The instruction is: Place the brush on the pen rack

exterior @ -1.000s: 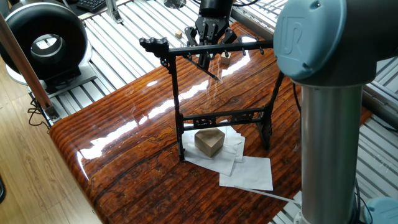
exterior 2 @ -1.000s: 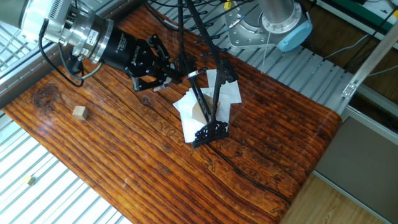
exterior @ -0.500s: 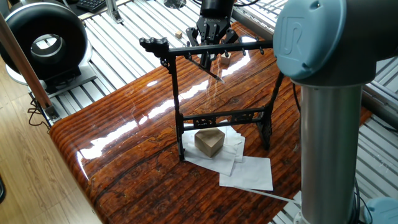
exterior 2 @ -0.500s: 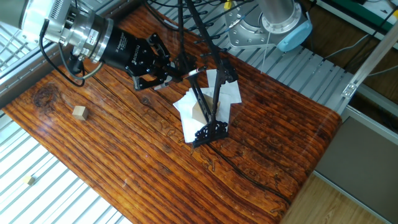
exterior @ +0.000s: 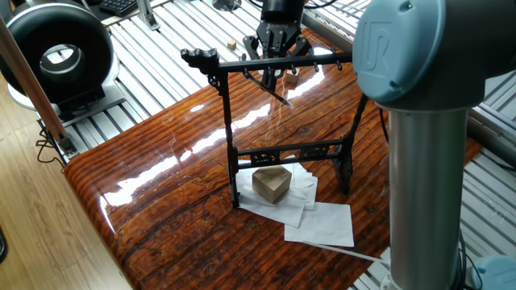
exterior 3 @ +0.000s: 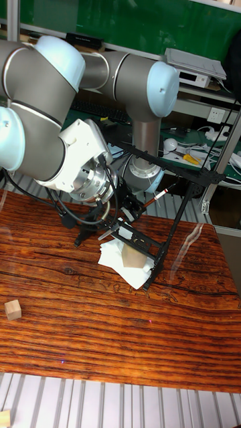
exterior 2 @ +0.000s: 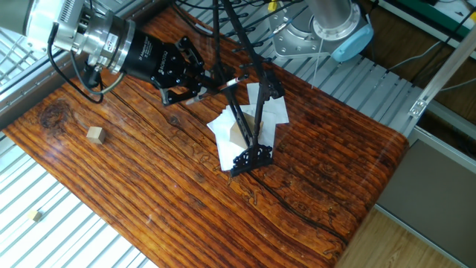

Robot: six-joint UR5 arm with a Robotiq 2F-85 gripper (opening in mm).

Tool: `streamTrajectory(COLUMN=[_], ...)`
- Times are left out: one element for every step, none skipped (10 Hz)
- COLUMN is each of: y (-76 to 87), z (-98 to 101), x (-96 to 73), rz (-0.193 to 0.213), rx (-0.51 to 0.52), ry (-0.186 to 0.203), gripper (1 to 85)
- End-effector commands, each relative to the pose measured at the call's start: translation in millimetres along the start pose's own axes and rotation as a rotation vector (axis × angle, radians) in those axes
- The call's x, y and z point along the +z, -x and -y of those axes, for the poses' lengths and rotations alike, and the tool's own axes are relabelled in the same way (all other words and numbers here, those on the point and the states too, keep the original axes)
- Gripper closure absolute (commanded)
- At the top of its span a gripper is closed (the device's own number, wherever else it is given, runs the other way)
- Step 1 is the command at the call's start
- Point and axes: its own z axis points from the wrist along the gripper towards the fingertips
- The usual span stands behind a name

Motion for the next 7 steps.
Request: streamTrajectory(y=[4.4, 5.5, 6.7, 7.6, 6.9, 6.5, 6.0], z=[-0.8, -1.1, -0.8, -0.4, 0.8, 1.4, 2.2], x=[-2.2, -2.3, -2.5, -2.7, -2.8, -2.9, -2.9], rz=[0.026, 0.030, 0.032, 0.036, 0.036, 0.036, 0.036], rx=[-0.015, -0.016, -0.016, -0.017, -0.017, -0.015, -0.015], ry=[0.012, 0.013, 0.015, 0.016, 0.016, 0.016, 0.016], gripper=[84.7, 84.7, 84.7, 84.7, 84.7, 84.7, 84.7])
